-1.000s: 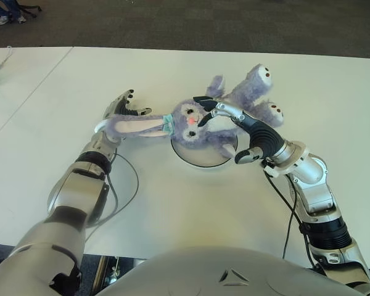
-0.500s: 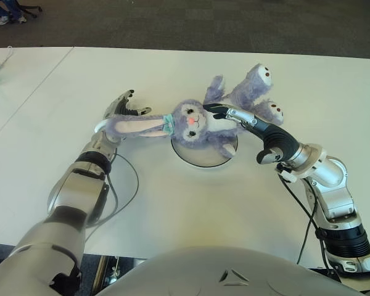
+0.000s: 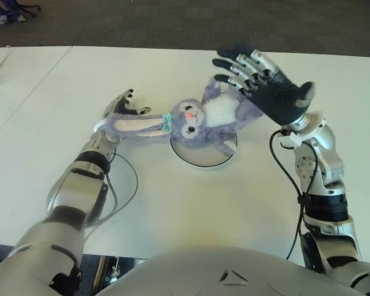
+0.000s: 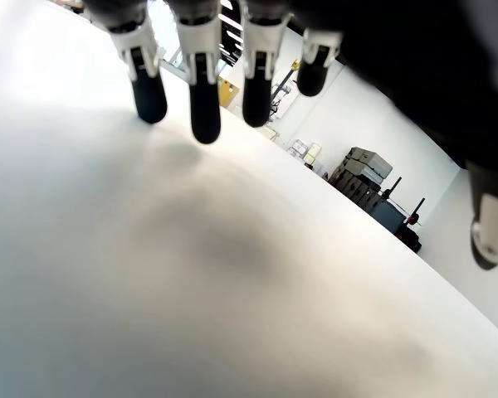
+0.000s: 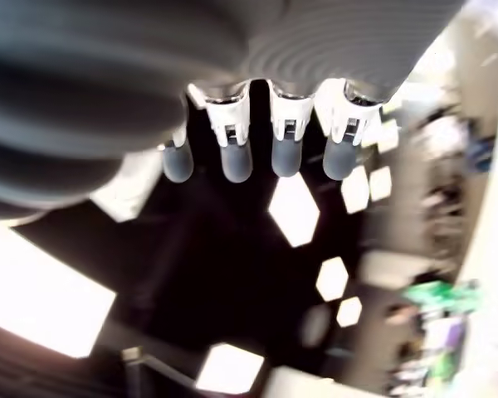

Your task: Put the doll into the plate.

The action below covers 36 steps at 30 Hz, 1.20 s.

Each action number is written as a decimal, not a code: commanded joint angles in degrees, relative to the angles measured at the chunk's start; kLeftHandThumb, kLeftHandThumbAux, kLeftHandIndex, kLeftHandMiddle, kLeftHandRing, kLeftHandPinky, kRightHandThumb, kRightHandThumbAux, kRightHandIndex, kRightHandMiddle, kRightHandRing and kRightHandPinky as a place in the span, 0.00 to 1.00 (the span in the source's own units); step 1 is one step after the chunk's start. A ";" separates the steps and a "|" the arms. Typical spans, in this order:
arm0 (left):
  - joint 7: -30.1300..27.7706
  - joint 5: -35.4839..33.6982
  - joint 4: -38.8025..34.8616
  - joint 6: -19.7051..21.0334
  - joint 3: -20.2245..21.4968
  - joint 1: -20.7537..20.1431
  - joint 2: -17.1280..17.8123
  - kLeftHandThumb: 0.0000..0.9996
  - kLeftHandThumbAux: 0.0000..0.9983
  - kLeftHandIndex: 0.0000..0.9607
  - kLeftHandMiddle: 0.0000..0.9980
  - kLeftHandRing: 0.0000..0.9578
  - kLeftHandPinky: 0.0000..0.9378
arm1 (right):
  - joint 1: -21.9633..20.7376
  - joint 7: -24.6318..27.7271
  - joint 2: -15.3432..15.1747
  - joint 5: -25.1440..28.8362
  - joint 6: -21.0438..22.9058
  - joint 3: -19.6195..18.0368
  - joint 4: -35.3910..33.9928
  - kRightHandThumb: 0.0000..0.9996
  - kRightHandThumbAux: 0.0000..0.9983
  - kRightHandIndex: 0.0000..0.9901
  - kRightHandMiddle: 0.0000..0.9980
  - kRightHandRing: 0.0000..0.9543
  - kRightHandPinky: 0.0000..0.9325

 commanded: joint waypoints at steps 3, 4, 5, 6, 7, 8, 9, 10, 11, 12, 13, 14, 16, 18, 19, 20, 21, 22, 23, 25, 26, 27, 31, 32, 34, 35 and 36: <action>-3.88 0.69 3.08 1.40 -1.24 5.53 -3.43 0.01 0.45 0.00 0.27 0.28 0.18 | 2.39 0.00 -4.44 2.64 -6.20 -16.85 5.21 0.23 0.36 0.00 0.00 0.00 0.00; -3.82 0.65 3.07 1.34 -1.19 5.55 -3.44 0.01 0.45 0.00 0.27 0.28 0.18 | 2.02 -0.56 -4.41 2.01 -6.91 -17.82 6.63 0.22 0.36 0.00 0.00 0.00 0.00; -3.80 0.65 3.09 1.35 -1.17 5.52 -3.48 0.01 0.45 0.00 0.27 0.28 0.18 | 1.38 -0.55 -4.50 1.81 -7.10 -18.19 7.77 0.21 0.36 0.00 0.00 0.00 0.00; -3.79 0.65 3.10 1.36 -1.15 5.51 -3.51 0.01 0.45 0.00 0.27 0.28 0.18 | 1.02 -0.48 -4.51 1.67 -7.28 -18.41 8.46 0.21 0.36 0.00 0.00 0.00 0.00; -3.77 0.59 3.05 1.25 -1.09 5.54 -3.50 0.01 0.45 0.00 0.27 0.28 0.18 | -2.03 0.63 -6.10 1.83 -7.23 -19.57 14.73 0.21 0.36 0.00 0.00 0.00 0.00; -3.76 0.55 3.01 1.16 -1.04 5.57 -3.49 0.01 0.45 0.00 0.27 0.28 0.18 | -4.36 1.51 -7.27 1.91 -7.23 -20.47 19.49 0.18 0.36 0.00 0.00 0.00 0.00; -3.75 0.51 2.96 1.03 -0.98 5.61 -3.45 0.01 0.45 0.00 0.27 0.28 0.18 | -6.88 2.17 -8.24 2.01 -7.09 -21.24 24.53 0.17 0.37 0.00 0.00 0.00 0.00; -3.74 0.49 2.96 0.98 -0.95 5.60 -3.45 0.02 0.45 0.00 0.27 0.28 0.18 | -8.55 2.69 -8.76 2.01 -7.12 -21.68 27.87 0.16 0.37 0.00 0.00 0.00 0.00; -3.83 0.48 2.91 0.87 -0.95 5.61 -3.37 0.02 0.45 0.00 0.27 0.28 0.18 | -10.91 1.90 -8.59 1.11 -8.92 -22.22 32.24 0.16 0.37 0.00 0.00 0.00 0.00; -3.90 0.46 2.87 0.79 -0.95 5.62 -3.31 0.02 0.46 0.00 0.26 0.28 0.18 | -12.62 1.39 -8.45 0.41 -10.34 -22.62 35.44 0.13 0.38 0.00 0.00 0.00 0.00; -3.98 0.46 2.83 0.73 -0.96 5.63 -3.23 0.02 0.46 0.00 0.26 0.28 0.18 | -14.45 0.63 -8.27 -0.64 -12.67 -23.14 39.36 0.13 0.38 0.00 0.00 0.00 0.00; -4.03 0.45 2.80 0.69 -0.96 5.64 -3.19 0.02 0.47 0.00 0.26 0.27 0.18 | -15.67 0.26 -8.18 -1.33 -14.27 -23.50 42.06 0.12 0.38 0.00 0.00 0.00 0.00; -4.06 0.46 2.78 0.71 -0.97 5.61 -3.13 0.02 0.47 0.00 0.25 0.27 0.18 | -17.23 -0.95 -7.43 -2.44 -18.37 -24.51 47.75 0.10 0.39 0.00 0.00 0.00 0.00; -4.00 0.45 2.71 0.58 -0.96 5.62 -3.05 0.02 0.48 0.00 0.24 0.26 0.19 | -18.60 -2.45 -6.74 -2.99 -20.94 -25.24 51.79 0.08 0.40 0.00 0.00 0.00 0.00; -3.99 0.44 2.68 0.50 -0.95 5.62 -3.01 0.02 0.48 0.00 0.24 0.26 0.19 | -18.87 -2.69 -6.66 -2.92 -21.49 -25.57 53.19 0.08 0.41 0.00 0.00 0.00 0.00; -3.99 0.44 2.67 0.45 -0.95 5.62 -2.98 0.02 0.48 0.00 0.24 0.26 0.19 | -19.10 -2.72 -6.64 -2.85 -21.96 -25.80 54.29 0.06 0.42 0.00 0.00 0.00 0.00; -4.03 0.42 2.66 0.41 -0.94 5.61 -2.96 0.03 0.48 0.00 0.24 0.26 0.19 | -19.52 -1.80 -7.27 -2.35 -21.98 -26.35 56.93 0.06 0.42 0.00 0.00 0.00 0.00; -4.05 0.41 2.65 0.39 -0.94 5.60 -2.95 0.03 0.49 0.00 0.24 0.26 0.19 | -19.93 -1.05 -7.75 -2.02 -22.10 -26.76 59.03 0.05 0.44 0.00 0.00 0.00 0.00; -4.06 0.36 2.64 0.35 -0.90 5.62 -2.93 0.03 0.49 0.00 0.24 0.26 0.19 | -20.28 -0.32 -8.12 -1.38 -21.12 -27.22 61.37 0.05 0.44 0.00 0.00 0.00 0.00; -4.01 0.30 2.65 0.27 -0.83 5.66 -2.89 0.03 0.49 0.00 0.24 0.26 0.19 | -20.88 0.41 -8.28 -0.34 -19.53 -27.99 64.66 0.05 0.47 0.00 0.00 0.00 0.00; -3.96 0.28 2.66 0.24 -0.81 5.68 -2.88 0.03 0.50 0.00 0.24 0.26 0.19 | -21.19 0.64 -8.29 0.08 -18.98 -28.35 65.92 0.02 0.51 0.00 0.00 0.00 0.00; -3.83 0.33 2.66 0.21 -0.85 5.71 -2.86 0.03 0.50 0.00 0.24 0.26 0.19 | -21.60 0.88 -8.36 0.68 -18.32 -28.99 67.43 0.02 0.52 0.00 0.00 0.00 0.00; -3.58 0.60 2.68 0.16 -1.07 5.78 -2.75 0.03 0.50 0.00 0.24 0.26 0.19 | -23.03 1.98 -8.89 1.53 -17.32 -30.65 71.72 0.00 0.58 0.01 0.03 0.00 0.00; -3.54 0.71 2.69 0.20 -1.17 5.76 -2.72 0.03 0.49 0.00 0.24 0.26 0.18 | -23.44 2.11 -9.20 1.47 -17.12 -30.92 72.77 0.00 0.61 0.01 0.04 0.00 0.00; -3.49 0.85 2.71 0.25 -1.29 5.77 -2.65 0.02 0.49 0.00 0.24 0.26 0.18 | -24.10 2.15 -9.71 0.98 -17.41 -31.16 74.39 0.00 0.64 0.02 0.04 0.00 0.00; -3.48 0.88 2.72 0.28 -1.31 5.77 -2.63 0.02 0.49 0.00 0.24 0.26 0.18 | -24.39 2.16 -9.91 0.62 -17.76 -31.24 75.06 0.00 0.65 0.02 0.04 0.00 0.00; -3.47 0.89 2.72 0.30 -1.33 5.77 -2.62 0.02 0.49 0.00 0.24 0.26 0.18 | -24.68 2.29 -10.06 0.33 -18.08 -31.37 75.71 0.00 0.65 0.02 0.04 0.00 0.00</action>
